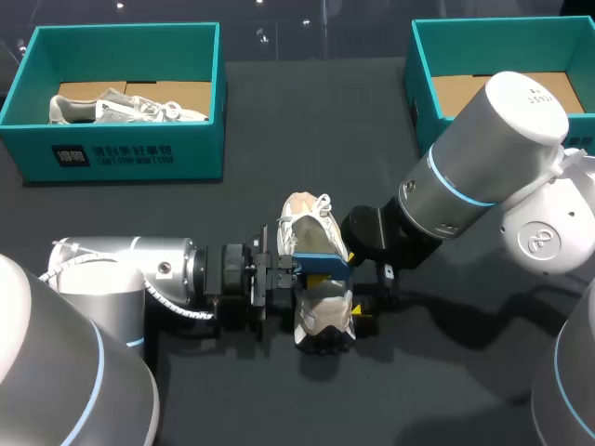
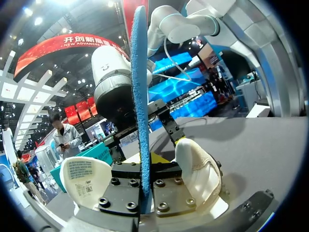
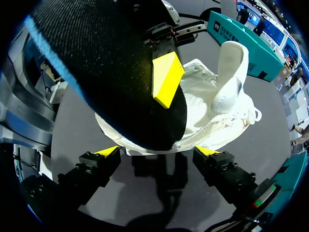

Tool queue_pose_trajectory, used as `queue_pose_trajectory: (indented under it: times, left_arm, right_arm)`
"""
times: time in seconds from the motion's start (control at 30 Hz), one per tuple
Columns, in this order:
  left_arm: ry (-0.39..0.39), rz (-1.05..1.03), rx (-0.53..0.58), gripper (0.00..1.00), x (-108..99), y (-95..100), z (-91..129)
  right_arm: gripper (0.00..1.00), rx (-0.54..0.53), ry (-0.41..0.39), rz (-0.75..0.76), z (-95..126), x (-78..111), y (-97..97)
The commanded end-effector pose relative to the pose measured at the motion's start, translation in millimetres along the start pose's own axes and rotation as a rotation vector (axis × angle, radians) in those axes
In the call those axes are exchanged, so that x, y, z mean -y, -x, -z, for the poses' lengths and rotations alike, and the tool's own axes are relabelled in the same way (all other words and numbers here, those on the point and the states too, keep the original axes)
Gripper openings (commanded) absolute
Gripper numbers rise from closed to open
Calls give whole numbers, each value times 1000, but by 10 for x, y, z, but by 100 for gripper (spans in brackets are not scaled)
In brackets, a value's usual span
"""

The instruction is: Take the shoe out of the shoebox, open the shoe tongue, remove and reinsert the insole, then place the shoe into the shoebox

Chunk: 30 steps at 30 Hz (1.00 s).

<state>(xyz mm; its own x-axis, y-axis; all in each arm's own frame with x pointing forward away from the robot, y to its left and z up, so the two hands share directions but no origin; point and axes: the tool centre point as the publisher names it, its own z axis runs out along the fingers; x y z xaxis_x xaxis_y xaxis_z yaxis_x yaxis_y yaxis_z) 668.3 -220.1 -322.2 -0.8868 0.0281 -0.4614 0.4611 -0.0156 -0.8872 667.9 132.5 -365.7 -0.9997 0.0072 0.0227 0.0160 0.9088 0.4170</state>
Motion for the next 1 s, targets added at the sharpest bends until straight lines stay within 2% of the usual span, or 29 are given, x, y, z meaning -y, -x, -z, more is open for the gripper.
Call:
queue_pose_trajectory:
  times: [0.03,0.63,0.97,1.0]
  left_arm:
    - [-6,-5,-13,0,-75,27,15]
    - [21,-76,-43,0,-212,25,36]
    - [24,-39,-26,0,-180,23,53]
    - [21,-35,-25,6,-163,22,52]
  right_arm:
    - [100,2,0,0,-6,0,-12]
    - [100,2,0,0,-6,0,-12]
    - [100,2,0,0,-6,0,-12]
    - [100,2,0,0,-6,0,-12]
